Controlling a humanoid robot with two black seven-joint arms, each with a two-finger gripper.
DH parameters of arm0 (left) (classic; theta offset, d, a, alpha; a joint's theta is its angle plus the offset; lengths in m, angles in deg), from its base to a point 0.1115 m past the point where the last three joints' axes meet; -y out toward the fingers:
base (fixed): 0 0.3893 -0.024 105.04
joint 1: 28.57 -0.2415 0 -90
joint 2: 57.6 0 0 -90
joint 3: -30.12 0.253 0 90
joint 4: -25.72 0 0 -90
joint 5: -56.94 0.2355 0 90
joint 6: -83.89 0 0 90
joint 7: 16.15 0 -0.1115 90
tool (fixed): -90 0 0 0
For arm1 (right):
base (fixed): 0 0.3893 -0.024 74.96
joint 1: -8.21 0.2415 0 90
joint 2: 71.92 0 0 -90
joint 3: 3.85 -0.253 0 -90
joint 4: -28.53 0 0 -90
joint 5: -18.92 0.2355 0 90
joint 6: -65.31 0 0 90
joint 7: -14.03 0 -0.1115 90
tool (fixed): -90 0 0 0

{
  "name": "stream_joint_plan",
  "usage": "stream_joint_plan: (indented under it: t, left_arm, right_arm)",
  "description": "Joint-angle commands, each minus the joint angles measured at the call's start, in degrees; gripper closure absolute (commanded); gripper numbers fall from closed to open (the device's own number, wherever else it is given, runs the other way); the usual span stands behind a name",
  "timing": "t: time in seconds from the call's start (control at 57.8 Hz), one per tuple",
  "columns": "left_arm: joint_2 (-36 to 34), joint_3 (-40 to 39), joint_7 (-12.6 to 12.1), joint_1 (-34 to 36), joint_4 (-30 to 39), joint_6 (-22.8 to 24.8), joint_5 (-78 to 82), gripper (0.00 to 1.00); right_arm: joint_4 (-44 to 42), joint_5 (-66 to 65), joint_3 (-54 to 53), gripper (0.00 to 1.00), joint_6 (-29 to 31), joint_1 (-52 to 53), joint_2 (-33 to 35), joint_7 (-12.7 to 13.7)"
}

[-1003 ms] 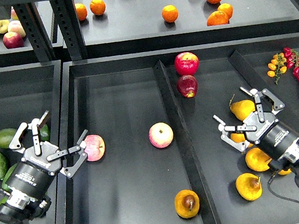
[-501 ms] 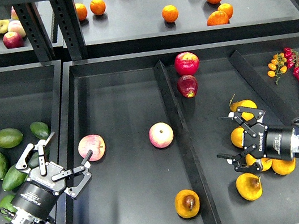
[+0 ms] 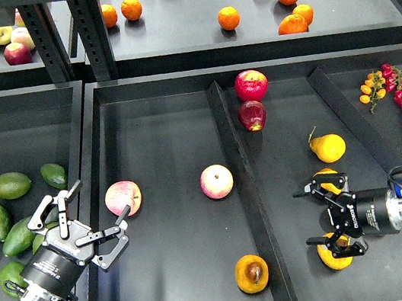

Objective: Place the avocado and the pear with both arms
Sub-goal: 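Move the right gripper to the brown-orange pear in the middle bin, then close the right gripper around the brown-orange pear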

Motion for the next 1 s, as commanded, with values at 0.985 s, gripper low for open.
stream_joint_plan:
  t: [0.985]
  left_arm:
    - [0.0, -0.3, 0.0, 0.0, -0.4, 0.0, -0.1, 0.01]
  right_arm:
    - [-12.9, -2.2, 14.1, 0.08, 0.0, 5.4, -15.5, 0.0]
